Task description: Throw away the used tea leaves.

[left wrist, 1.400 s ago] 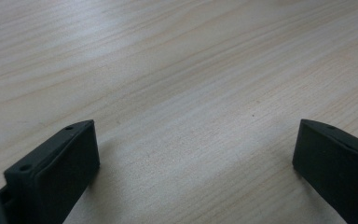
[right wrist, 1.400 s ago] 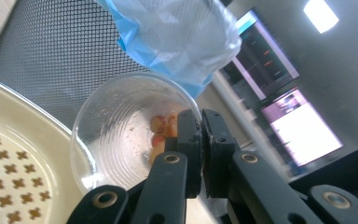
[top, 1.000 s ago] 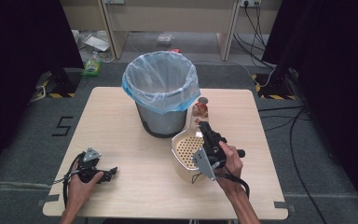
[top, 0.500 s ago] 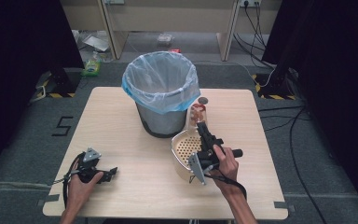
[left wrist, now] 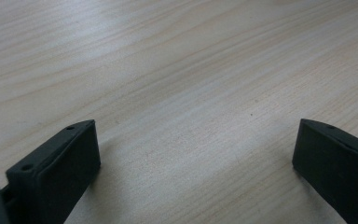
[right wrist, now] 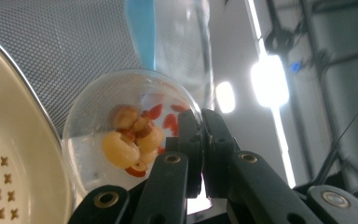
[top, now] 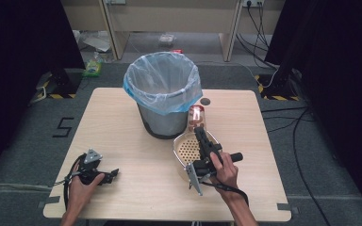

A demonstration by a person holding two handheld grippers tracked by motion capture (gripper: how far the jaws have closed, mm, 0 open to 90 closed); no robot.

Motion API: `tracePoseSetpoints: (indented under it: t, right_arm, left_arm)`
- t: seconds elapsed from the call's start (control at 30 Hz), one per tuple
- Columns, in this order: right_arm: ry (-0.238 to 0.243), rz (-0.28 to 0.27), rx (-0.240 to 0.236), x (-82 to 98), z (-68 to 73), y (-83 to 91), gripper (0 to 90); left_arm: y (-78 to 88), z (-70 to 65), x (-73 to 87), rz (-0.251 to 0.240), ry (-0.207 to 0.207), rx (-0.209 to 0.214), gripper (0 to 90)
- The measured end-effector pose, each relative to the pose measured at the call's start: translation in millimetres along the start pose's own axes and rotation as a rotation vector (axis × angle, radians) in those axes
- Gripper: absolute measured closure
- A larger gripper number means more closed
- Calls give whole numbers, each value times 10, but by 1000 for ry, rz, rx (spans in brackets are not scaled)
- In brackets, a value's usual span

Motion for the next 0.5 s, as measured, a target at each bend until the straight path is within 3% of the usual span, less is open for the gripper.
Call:
tracePoseSetpoints:
  t: [0.2,0.33,0.4,0.43,0.5]
  right_arm:
    - [7,7,1,7,-21,18,881]
    - [62,-21,0,-75,22,11,881]
    - [66,-28,5,-88,12,8,881]
    - [44,-5,3,-61,24,-11,880]
    - [59,-18,10,-86,8,-13,881]
  left_arm:
    - [-1,0,1,1,2,2,0]
    - [0,-1,0,0,0,0,0]
    - [0,-1,0,0,0,0,0]
    - [0,-1,0,0,0,0,0]
    - [0,-1,0,0,0,0,0]
Point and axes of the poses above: each handheld gripper's, and its own axes: y roughly backward along the jaws, x roughly out of its underside, z roughly to its left, the point moved 9 cm from there along -y, roughly forward along the jaws, and after that the axes turned 8 degrees about -z, right-handed, at the moved point
